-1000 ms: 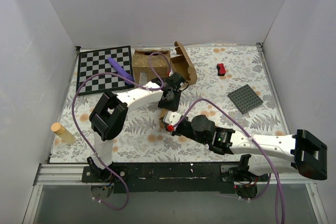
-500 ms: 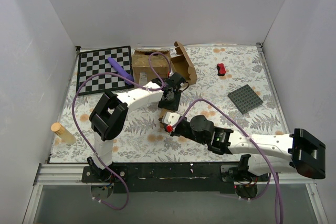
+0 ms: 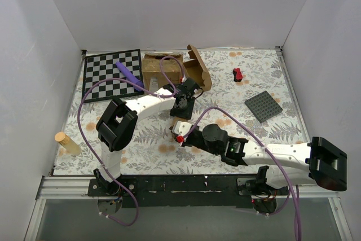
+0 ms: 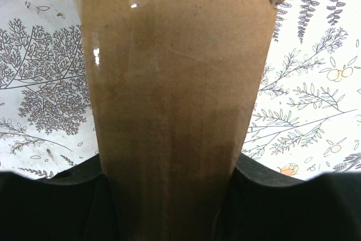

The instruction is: Unpack the express box

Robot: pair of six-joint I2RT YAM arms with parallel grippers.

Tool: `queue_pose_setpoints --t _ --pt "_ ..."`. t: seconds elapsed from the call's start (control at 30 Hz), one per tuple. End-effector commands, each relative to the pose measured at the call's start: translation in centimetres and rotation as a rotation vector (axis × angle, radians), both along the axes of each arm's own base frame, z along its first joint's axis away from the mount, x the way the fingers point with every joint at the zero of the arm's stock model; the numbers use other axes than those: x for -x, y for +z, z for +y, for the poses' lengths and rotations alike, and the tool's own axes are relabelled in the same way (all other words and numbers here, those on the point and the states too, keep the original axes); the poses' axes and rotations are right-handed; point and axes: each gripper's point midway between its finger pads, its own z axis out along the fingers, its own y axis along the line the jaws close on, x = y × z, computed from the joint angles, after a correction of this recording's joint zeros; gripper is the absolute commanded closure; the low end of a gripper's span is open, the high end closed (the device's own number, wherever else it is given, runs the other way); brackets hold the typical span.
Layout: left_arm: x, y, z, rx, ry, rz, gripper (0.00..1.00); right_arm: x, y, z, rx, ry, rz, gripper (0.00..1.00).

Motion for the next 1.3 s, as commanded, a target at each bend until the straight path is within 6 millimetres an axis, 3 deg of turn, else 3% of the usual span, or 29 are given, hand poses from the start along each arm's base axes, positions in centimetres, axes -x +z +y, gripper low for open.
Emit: queue_pose_setpoints --t 0.0,0.27,0.6,0.9,1.27 --pt "1.4 -0.9 0.5 -0.041 -0.02 0.042 0.76 -0.4 4.5 1.5 -0.122 0.006 -0.067 0.99" --pt "1.7 -0.9 0.4 -0.039 -0.027 0.044 0.76 -0.7 4.2 1.6 -0.112 -0.006 -0.086 0.99" --pt "1.9 -1.0 0.3 -0.04 -0.033 0.046 0.76 -0.8 5.8 1.7 -0.142 -0.006 -0.111 0.99" --pt "2.0 -1.1 0.4 -0.041 -0.03 0.048 0.76 -0.7 5.9 0.9 -0.139 -0.012 -0.111 0.99" --pt "1.9 -1.0 0.1 -0.036 -0.033 0.047 0.76 -0.2 4.1 0.4 -0.094 0.004 -0.082 0.99"
